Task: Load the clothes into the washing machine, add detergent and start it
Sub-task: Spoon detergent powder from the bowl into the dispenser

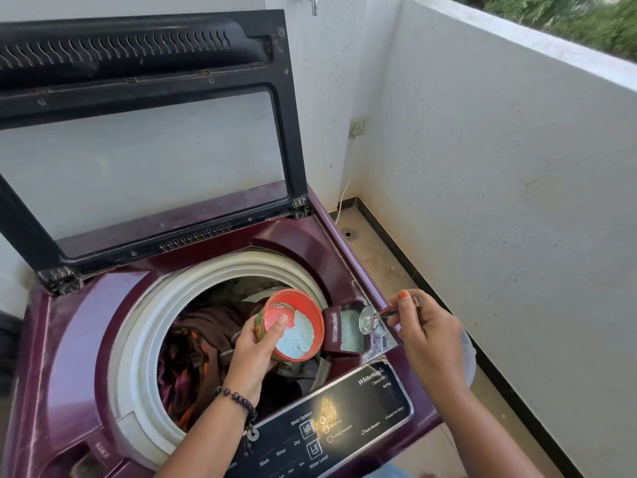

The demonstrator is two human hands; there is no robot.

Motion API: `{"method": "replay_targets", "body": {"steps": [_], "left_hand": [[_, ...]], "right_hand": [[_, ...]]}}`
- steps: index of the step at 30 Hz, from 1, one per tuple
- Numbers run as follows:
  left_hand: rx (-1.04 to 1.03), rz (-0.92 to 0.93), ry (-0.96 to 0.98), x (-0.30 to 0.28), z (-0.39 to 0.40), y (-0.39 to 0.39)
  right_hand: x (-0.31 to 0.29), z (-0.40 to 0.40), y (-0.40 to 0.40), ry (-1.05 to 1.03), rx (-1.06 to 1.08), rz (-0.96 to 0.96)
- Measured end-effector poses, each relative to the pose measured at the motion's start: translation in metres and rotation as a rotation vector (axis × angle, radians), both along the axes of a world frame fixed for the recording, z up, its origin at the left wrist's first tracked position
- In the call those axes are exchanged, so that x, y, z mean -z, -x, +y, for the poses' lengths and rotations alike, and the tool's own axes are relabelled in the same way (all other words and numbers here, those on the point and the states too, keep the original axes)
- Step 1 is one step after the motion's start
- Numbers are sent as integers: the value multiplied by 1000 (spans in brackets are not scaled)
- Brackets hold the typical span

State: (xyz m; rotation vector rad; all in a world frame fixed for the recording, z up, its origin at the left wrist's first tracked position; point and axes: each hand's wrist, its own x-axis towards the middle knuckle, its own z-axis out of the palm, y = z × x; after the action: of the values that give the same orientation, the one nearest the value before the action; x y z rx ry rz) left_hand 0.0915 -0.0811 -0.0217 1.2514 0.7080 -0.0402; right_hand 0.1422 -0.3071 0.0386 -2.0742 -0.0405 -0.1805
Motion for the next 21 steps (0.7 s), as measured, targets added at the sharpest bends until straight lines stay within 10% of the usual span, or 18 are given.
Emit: {"method": "replay_targets", "body": {"steps": [7, 21], "left_hand": [[-5, -39, -32, -6, -3, 0], [43, -178, -163, -8, -1, 6]], "right_hand": [[-6, 6, 2, -237, -115, 32], [-1, 28, 24, -36, -430, 153]]}}
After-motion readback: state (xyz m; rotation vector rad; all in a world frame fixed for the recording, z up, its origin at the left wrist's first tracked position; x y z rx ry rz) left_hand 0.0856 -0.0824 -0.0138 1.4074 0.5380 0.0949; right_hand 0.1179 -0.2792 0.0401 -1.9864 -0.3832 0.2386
